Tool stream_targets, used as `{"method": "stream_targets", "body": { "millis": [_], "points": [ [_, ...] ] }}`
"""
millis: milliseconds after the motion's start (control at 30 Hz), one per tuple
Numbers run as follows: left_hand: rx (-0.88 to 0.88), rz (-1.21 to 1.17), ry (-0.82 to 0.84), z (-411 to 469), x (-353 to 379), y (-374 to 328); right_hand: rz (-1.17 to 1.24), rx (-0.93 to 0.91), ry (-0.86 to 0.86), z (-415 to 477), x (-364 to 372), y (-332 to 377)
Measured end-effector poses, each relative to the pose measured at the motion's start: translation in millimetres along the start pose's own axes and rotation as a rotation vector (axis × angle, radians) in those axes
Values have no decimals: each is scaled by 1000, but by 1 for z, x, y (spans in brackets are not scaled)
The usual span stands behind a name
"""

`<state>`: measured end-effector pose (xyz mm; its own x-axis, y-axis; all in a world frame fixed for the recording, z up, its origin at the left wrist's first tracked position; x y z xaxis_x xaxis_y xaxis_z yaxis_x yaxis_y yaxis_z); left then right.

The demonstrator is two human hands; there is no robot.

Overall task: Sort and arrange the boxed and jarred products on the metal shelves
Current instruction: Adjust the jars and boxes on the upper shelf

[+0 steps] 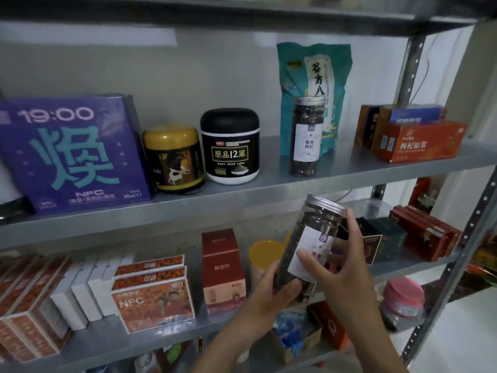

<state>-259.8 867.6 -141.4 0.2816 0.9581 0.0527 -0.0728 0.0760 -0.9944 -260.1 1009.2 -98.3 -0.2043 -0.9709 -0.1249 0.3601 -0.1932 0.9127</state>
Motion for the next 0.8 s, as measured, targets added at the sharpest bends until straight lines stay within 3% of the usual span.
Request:
{"method": "stream_targets", "body": {
  "millis": [67, 133, 200, 300, 333, 400, 533, 633, 800],
  "points": [
    [91, 123, -3, 5, -6, -12, 46, -59, -48, 10, 3, 5],
    [266, 452, -98, 10, -17, -37, 93, -159, -110, 22, 7, 16],
    [478, 776, -342, 19, -32, -69, 145, -287, -192, 36, 11, 32],
    [900, 1097, -759, 38, -49, -123, 137, -451, -298, 63, 19, 58],
    [968, 1187, -853, 47, -53, -140, 107, -483, -324, 73, 22, 65],
    [942, 1356, -922, 65, -62, -166, 31, -507, -339, 91, 30, 75],
    [756, 1590, -850, 97, -79, -171, -141, -508, -304, 116, 47, 74],
    [796, 1632, -960, 111, -80, -163, -230, -502, -315, 125, 60, 62],
    [886, 1589, -1116, 125, -78, -159, -350, -603, -495, 133, 79, 41]
  ]
}}
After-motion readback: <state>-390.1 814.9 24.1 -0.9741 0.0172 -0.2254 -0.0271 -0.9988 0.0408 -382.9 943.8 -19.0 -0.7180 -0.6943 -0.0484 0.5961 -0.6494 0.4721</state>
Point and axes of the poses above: each hand's wrist, its own z-axis towards the middle knuckle, its own x-axis out of the palm, y = z × x, the point moved 1 cm from there along z, towards the middle knuckle, and after that the axes turned 2 degrees about -y, right-handed, at the moved point
